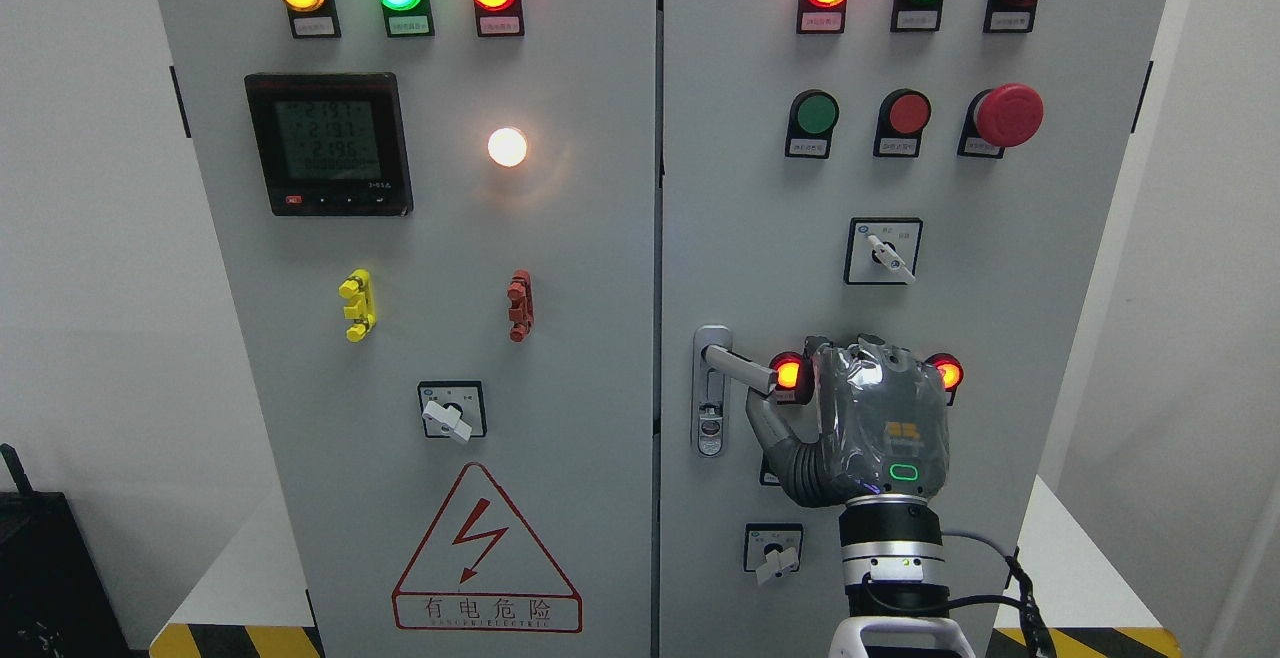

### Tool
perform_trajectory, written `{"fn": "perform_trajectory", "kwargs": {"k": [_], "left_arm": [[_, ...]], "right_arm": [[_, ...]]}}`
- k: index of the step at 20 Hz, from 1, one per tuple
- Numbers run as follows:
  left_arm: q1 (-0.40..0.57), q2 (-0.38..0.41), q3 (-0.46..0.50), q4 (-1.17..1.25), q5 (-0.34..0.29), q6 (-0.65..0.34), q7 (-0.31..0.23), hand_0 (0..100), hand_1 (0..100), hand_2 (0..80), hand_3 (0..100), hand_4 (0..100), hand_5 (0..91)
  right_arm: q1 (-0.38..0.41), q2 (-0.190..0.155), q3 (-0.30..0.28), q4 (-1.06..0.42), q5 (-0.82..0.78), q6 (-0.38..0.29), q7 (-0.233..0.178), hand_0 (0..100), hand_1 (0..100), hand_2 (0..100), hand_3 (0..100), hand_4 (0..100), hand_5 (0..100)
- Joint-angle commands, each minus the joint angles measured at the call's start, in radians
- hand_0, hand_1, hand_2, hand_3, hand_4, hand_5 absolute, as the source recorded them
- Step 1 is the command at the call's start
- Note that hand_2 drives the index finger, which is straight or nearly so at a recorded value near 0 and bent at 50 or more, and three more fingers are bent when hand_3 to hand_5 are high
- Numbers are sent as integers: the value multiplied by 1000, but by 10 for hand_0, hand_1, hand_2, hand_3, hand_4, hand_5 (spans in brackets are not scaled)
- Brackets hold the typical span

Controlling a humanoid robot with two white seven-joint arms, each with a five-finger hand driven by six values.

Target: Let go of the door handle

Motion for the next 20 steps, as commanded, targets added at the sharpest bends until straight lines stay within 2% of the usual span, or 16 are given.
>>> {"fn": "perform_trajectory", "kwargs": {"k": [1,3,6,20], "left_arm": [[0,0,0,0,0,-1,-1,0,0,47,107,3,0],[0,0,0,0,0,-1,-1,0,0,47,107,3,0],[0,0,0,0,0,1,-1,0,0,47,106,4,0],[0,0,0,0,0,-1,-1,0,0,47,106,4,0]], "right_arm": [[-2,0,-4,-2,-2,-1,0,476,430,742,971,770,703],[-2,0,-4,-2,0,-1,0,476,430,743,971,770,704],[-8,0,-4,0,0,-1,26,477,430,743,970,770,704],[-22,0,-11,0,0,-1,28,477,430,740,969,771,703]]}}
